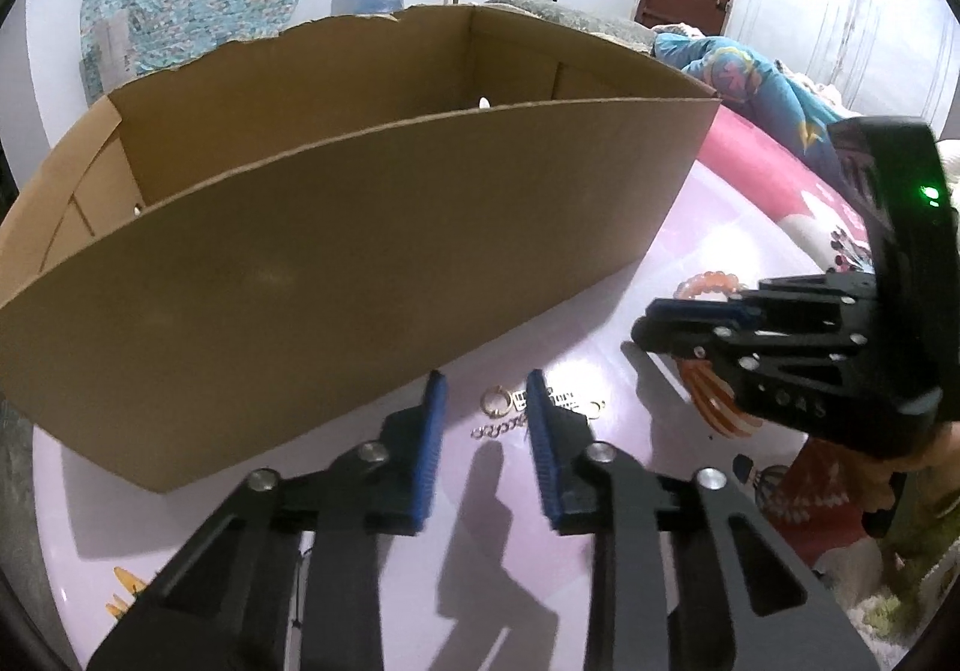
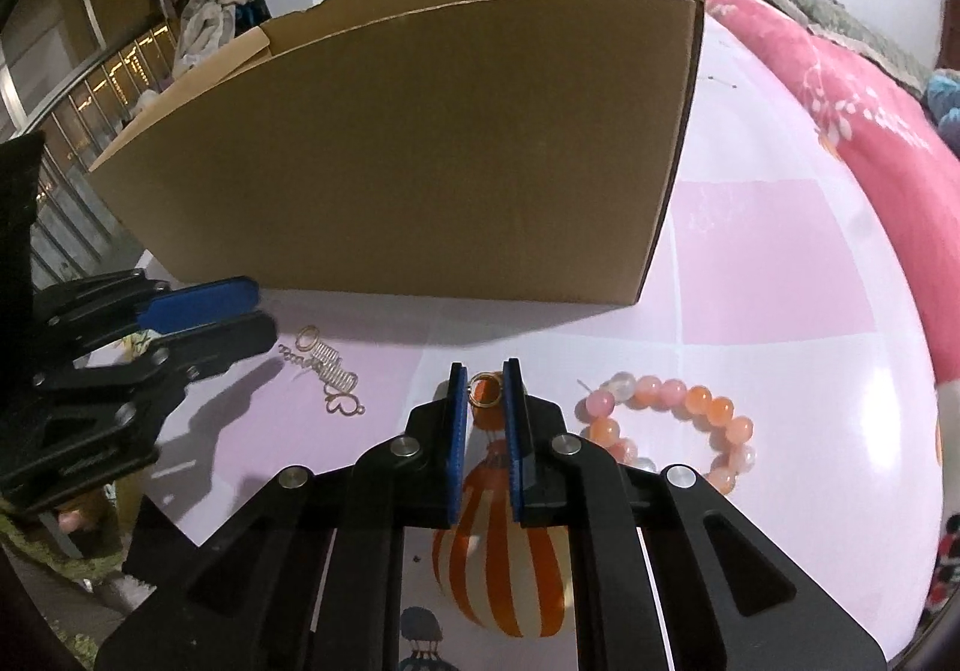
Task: Organize jewelry
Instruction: 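Close the right tool on the gold hoop ring beside the orange bracelet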
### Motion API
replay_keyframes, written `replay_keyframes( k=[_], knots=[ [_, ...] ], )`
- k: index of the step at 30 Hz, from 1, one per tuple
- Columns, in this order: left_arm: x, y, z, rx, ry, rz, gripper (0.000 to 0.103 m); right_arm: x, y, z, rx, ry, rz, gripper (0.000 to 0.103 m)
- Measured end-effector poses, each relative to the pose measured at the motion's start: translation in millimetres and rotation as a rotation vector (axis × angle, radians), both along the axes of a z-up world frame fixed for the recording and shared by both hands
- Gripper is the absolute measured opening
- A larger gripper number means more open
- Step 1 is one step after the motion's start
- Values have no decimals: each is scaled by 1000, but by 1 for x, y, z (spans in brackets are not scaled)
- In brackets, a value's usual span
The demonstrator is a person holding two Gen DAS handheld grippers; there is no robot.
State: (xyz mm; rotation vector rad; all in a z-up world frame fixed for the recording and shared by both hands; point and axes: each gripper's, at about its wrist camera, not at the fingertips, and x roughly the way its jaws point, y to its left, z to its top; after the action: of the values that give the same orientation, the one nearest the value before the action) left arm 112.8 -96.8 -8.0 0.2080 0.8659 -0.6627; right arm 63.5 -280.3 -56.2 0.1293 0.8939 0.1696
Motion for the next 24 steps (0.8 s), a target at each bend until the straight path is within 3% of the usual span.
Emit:
replay_keyframes(
  k=[9,17,24],
  knots=[
    [4,-18,-14,72,34,-21,19,-7,-9,-2,29,-3,-3,10],
    [-4,-21,-12,50,62,-77,19,1,-4,0,39,-5,-2,10],
    [3,-14,-7,49,38,-28,19,1,-5,0,41,-6,-4,10]
  ],
)
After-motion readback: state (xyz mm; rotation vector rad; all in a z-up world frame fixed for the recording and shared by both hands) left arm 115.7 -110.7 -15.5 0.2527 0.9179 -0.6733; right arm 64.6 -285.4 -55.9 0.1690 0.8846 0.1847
